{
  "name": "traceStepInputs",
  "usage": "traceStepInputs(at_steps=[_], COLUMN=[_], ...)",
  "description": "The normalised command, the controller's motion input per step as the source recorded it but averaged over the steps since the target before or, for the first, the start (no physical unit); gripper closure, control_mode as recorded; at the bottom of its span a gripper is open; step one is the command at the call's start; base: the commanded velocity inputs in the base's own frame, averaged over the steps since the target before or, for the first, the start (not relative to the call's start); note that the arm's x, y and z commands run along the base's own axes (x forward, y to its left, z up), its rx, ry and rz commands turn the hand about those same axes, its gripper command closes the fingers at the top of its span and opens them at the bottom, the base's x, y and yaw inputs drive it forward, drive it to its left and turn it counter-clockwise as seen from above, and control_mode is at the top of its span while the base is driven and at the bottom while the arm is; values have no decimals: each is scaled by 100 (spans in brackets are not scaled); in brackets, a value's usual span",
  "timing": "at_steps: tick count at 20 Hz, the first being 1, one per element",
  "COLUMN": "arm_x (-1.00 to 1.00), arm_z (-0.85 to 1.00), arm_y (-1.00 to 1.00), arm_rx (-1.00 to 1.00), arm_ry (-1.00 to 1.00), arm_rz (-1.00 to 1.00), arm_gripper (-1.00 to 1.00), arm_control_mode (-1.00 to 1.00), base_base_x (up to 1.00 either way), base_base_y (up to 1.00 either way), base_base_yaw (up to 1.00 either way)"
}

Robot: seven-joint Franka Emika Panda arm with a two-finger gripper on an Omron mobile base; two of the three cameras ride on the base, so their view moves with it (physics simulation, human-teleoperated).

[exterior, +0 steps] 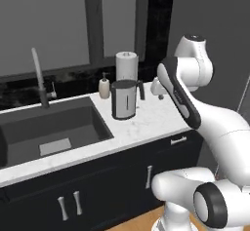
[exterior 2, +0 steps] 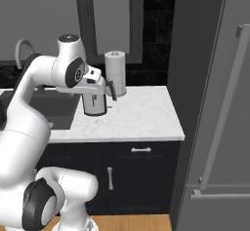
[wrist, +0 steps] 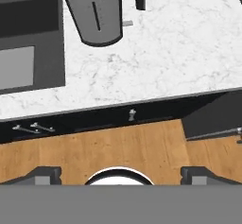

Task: Navigate to the electric kettle.

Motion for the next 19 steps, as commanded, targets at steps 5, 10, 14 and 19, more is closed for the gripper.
traceStepInputs(at_steps=[5,10,14,19], arm_x=[0,0,0,0], arm_z=[0,0,0,0], arm_y=[0,0,0,0], arm_rx=[0,0,0,0], arm_ry=[0,0,0,0], arm_rz=[0,0,0,0], arm_gripper=[-100,-100,-100,-100], arm_control_mode=[100,100,100,100], base_base_x=[71,58,56,57], base_base_y=[-42,-30,-12,0], base_base_yaw=[28,24,31,31])
